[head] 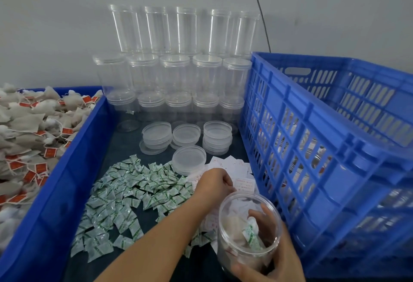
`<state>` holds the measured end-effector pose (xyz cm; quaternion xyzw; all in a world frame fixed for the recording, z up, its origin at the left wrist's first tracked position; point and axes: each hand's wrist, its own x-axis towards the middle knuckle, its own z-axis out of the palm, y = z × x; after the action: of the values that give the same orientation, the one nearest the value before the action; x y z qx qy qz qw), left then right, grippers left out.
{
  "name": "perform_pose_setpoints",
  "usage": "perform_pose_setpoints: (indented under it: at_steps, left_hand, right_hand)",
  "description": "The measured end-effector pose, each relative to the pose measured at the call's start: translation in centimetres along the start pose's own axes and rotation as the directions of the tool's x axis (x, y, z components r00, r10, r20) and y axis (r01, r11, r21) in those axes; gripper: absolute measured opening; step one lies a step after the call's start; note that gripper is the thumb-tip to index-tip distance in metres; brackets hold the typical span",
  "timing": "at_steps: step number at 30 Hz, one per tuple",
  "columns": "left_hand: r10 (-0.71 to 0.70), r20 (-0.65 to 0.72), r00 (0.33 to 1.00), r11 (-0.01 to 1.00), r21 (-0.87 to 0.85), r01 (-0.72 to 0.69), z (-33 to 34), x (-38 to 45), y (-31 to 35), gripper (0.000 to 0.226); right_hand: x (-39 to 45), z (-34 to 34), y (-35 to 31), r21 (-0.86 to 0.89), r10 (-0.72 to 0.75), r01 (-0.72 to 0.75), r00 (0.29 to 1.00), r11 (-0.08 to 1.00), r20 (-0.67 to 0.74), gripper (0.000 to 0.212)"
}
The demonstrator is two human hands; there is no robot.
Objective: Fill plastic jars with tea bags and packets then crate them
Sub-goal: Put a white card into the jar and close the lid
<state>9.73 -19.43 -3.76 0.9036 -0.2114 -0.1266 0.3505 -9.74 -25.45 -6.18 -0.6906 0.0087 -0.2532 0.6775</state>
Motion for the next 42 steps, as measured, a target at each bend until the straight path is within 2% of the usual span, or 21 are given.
perform_pose_setpoints:
  at_steps: [2,3,4,7,9,13,16,24,27,30,32,35,37,42]
  left_hand:
    - [-0.012,-0.003,1.0,1.0,-0.012,0.012,-0.1,0.2,0.0,0.011]
    - [-0.013,-0.009,1.0,1.0,-0.009,0.013,-0.2,0.3,0.0,0.009]
    - [-0.017,-0.009,1.0,1.0,0.002,0.017,-0.4,0.3,0.1,0.007]
    - [-0.029,-0.026,0.999,1.0,0.009,0.029,-0.8,0.3,0.0,0.009]
    - [-0.028,-0.053,0.998,1.0,0.002,0.028,-1.1,0.2,0.0,0.009]
    - [-0.015,-0.096,0.995,0.998,-0.055,0.01,-2.3,0.2,0.2,0.014]
    - [-0.002,-0.104,0.995,0.992,-0.122,-0.01,-3.8,0.2,0.5,0.021]
    - [0.003,-0.065,0.998,0.951,-0.309,-0.023,-5.7,-0.8,2.0,0.015]
    - [0.004,-0.103,0.995,0.883,-0.467,-0.052,-8.0,-2.2,3.4,0.005]
    - [0.029,-0.132,0.991,0.836,-0.541,-0.097,-10.4,-4.6,4.1,0.013]
    - [0.068,-0.093,0.993,0.866,-0.489,-0.104,-11.7,-6.5,4.1,0.016]
    - [0.122,0.074,0.99,0.934,-0.347,-0.089,-12.0,-9.1,4.4,0.011]
    - [0.123,0.121,0.985,0.954,-0.289,-0.083,-11.1,-10.0,4.7,0.011]
    - [0.122,-0.018,0.992,0.992,0.038,-0.121,-8.8,-10.1,4.8,0.019]
  right_hand:
    - [0.4,-0.5,0.5,-0.143,-0.041,0.042,0.999,0.989,0.016,0.094]
    - [0.6,-0.3,0.7,-0.16,-0.043,0.048,0.998,0.986,0.035,0.095]
    - [0.8,-0.3,0.2,-0.101,-0.021,0.025,0.999,0.995,0.044,0.095]
    - [0.9,-0.7,0.1,-0.148,0.002,0.004,0.999,0.989,0.043,0.094]
    - [0.8,-0.4,0.1,-0.116,0.024,-0.016,0.997,0.993,0.07,0.09]
    - [1.2,-0.4,0.3,-0.153,0.09,-0.075,0.992,0.985,0.091,0.102]
    - [1.6,0.0,0.3,-0.158,0.104,-0.093,0.993,0.983,0.062,0.105]
    - [2.7,0.6,-0.2,-0.123,0.078,-0.07,0.995,0.99,0.061,0.098]
    - [3.1,0.6,0.0,-0.115,0.088,-0.08,0.994,0.99,0.063,0.093]
    - [3.4,0.5,0.4,-0.072,0.12,-0.116,0.991,0.991,0.054,0.095]
    - [3.7,0.5,0.7,-0.05,0.141,-0.139,0.989,0.989,0.046,0.098]
    - [4.0,0.6,0.7,-0.068,0.131,-0.128,0.991,0.989,0.038,0.097]
    - [4.1,0.8,0.6,-0.06,0.11,-0.107,0.993,0.992,0.044,0.095]
    - [3.9,0.7,0.4,-0.069,0.139,-0.135,0.989,0.988,0.046,0.097]
